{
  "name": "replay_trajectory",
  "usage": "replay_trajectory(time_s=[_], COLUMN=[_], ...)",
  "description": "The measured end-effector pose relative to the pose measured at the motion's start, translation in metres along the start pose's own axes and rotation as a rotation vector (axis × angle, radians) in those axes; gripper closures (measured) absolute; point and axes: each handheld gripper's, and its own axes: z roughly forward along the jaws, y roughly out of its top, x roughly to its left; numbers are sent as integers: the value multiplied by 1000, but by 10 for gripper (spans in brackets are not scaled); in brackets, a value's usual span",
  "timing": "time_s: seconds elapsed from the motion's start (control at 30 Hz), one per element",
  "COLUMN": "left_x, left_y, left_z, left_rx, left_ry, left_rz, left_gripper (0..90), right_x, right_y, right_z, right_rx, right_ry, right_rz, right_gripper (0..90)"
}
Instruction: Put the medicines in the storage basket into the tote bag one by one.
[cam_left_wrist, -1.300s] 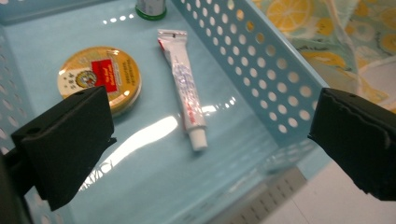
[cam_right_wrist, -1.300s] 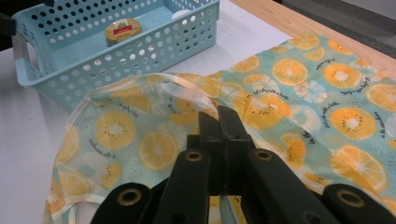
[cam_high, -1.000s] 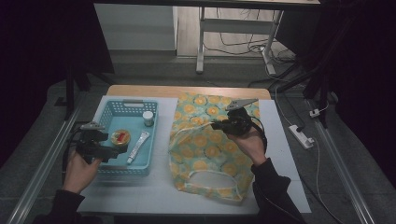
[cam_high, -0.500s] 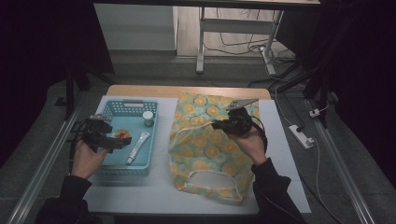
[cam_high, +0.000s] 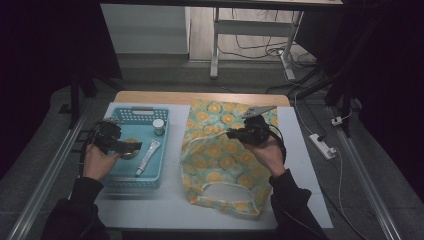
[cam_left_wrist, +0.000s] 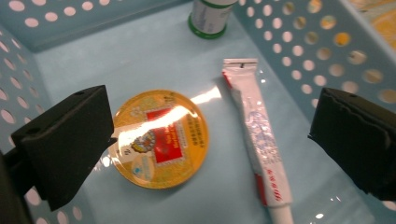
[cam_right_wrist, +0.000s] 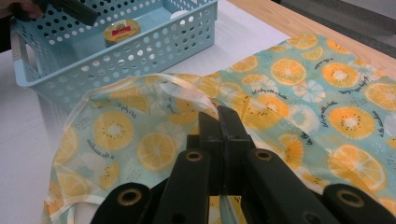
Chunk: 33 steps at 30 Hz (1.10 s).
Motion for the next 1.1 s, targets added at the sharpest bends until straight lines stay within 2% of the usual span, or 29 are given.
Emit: replay_trajectory(time_s=[0.17,0.4,0.47,0.57,0.7,0.87,1.0,1.1], left_x=[9,12,12,11,11,11,10,10], left_y=[2,7,7,9,10,11,12,12], left_z=[9,22,28,35,42,47,53,57], left_rx=[8,40,63,99,131,166,209,246], left_ry=[-4,17,26,46,36,62,86,98], left_rz=[-27,-27,-29,-6,-9,-11,-5,-15], left_gripper=[0,0,0,0,0,0,0,0], right_x=[0,1,1,1,0,1,1,1], right_y=[0,0,0,0,0,0,0,-1], right_z=[1,2,2,2,1,2,2,3], right_rx=[0,4,5,3,2,4,6,7], right_ry=[2,7,7,9,10,12,14,12], right_rz=[-2,-3,-5,-5,-4,-4,-7,-7], right_gripper=[896,896,895,896,896,896,895,896])
